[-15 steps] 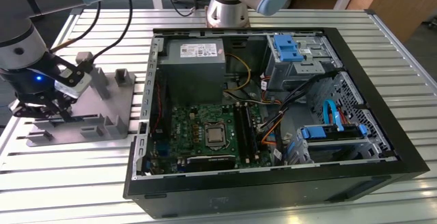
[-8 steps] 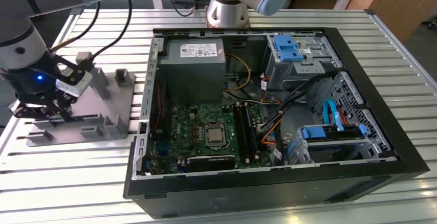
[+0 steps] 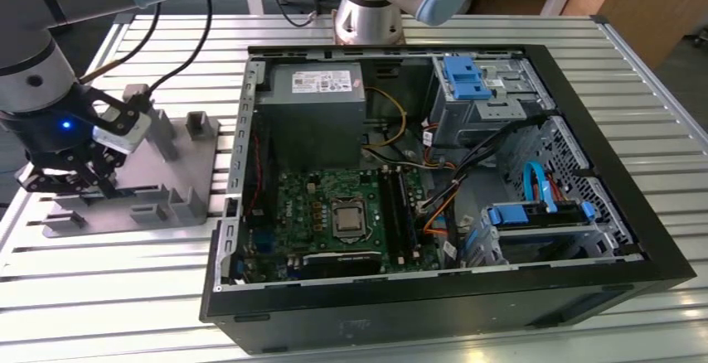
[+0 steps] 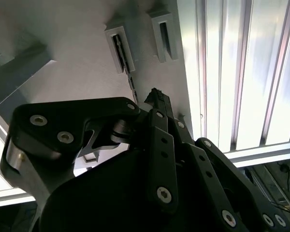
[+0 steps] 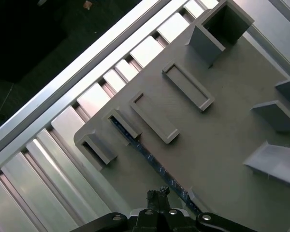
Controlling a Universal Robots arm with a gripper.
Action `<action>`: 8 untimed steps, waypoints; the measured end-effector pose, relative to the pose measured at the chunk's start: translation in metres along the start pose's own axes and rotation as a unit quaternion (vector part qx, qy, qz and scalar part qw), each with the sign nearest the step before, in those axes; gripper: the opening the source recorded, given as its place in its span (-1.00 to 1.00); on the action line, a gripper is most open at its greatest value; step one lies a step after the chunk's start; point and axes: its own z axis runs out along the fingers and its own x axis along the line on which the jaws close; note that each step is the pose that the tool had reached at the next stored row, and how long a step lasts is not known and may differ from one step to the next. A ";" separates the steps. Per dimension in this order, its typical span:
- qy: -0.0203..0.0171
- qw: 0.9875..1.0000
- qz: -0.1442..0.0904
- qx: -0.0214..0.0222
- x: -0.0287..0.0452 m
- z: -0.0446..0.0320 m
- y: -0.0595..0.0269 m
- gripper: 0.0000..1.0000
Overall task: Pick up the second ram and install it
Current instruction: 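Pick up the second ram and move it above second insertion slot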
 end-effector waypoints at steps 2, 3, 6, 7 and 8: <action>0.000 1.000 -0.005 0.000 0.0000 0.0000 0.0000 -0.80; 0.000 1.000 -0.008 0.001 0.0000 0.0000 0.0000 -0.80; 0.000 1.000 -0.016 0.001 0.0000 0.0000 0.0000 -0.80; 0.001 1.000 -0.018 0.001 0.0000 0.0000 0.0000 -0.80; 0.001 1.000 -0.021 0.001 0.0000 0.0000 0.0000 -0.80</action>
